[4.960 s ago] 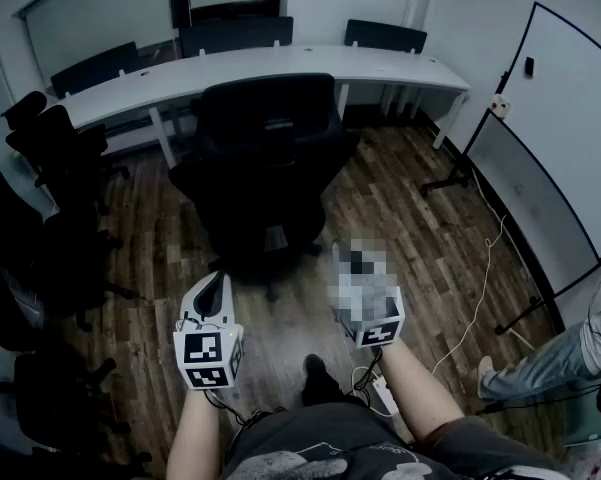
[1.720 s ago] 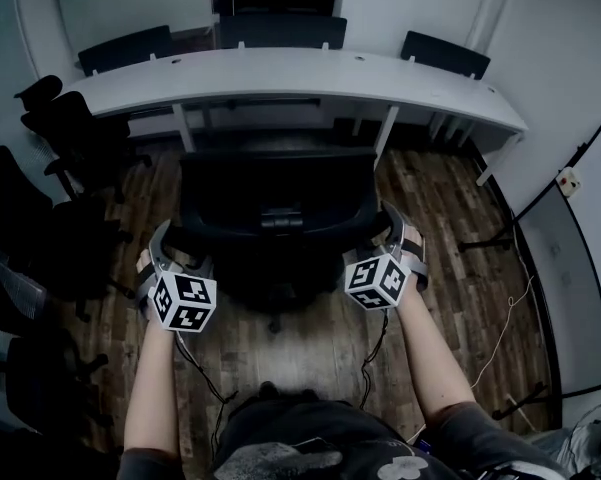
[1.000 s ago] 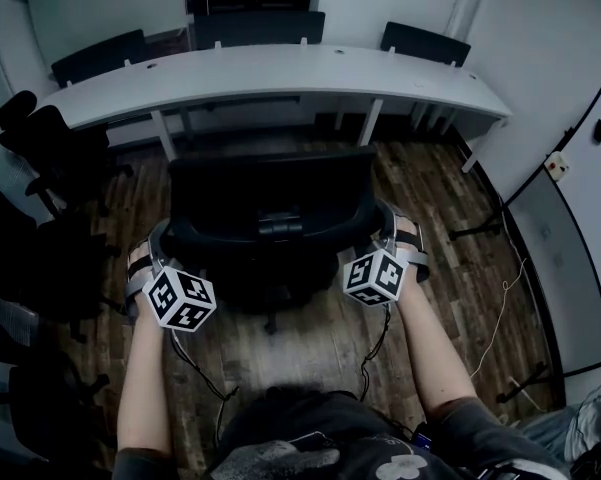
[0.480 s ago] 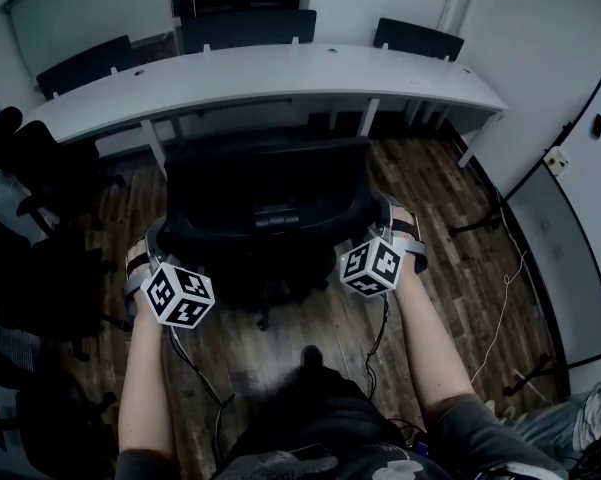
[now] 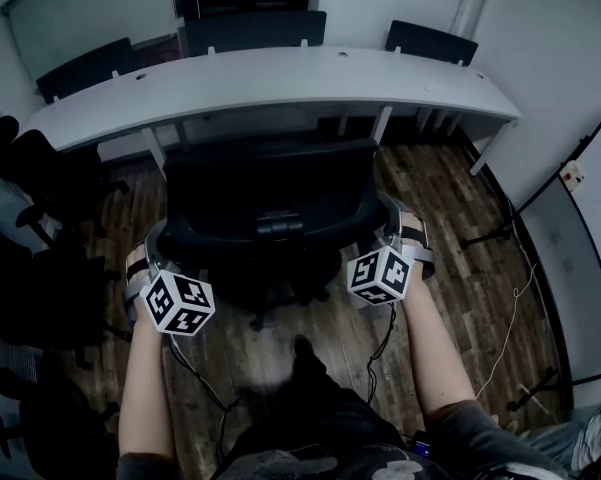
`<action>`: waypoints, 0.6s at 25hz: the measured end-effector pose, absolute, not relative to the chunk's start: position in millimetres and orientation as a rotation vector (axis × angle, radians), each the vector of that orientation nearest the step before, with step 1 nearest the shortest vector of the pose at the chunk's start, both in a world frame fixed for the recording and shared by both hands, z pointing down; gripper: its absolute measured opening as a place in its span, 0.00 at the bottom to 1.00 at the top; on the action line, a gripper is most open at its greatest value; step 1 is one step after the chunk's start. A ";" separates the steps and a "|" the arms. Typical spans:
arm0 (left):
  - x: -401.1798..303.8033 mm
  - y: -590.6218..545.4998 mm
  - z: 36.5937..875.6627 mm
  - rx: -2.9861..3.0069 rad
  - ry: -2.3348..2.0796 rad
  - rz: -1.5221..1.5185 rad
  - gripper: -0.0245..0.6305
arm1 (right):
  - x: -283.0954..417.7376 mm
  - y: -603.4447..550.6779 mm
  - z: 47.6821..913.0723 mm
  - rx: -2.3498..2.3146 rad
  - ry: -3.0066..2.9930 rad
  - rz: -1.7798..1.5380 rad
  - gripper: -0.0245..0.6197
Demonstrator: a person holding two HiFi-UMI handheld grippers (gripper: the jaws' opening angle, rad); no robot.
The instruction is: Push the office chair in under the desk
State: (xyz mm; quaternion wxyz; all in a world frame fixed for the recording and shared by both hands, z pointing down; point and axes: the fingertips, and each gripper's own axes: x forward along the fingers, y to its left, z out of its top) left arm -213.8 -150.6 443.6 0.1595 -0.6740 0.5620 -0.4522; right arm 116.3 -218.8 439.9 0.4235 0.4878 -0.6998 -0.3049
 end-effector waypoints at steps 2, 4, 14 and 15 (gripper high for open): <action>-214.9 -167.2 444.6 -1.923 1.604 -1.283 0.52 | 115.2 -235.5 440.9 1.221 -1.751 -0.764 0.48; -214.6 -185.1 444.9 -1.924 1.603 -1.282 0.52 | 115.5 -253.4 441.5 1.221 -1.748 -0.759 0.48; -202.3 -259.8 445.5 -1.921 1.609 -1.305 0.51 | 124.3 -336.4 440.7 1.197 -1.788 -0.790 0.48; -201.8 -265.8 446.0 -1.921 1.612 -1.308 0.51 | 124.6 -343.5 441.4 1.193 -1.790 -0.790 0.48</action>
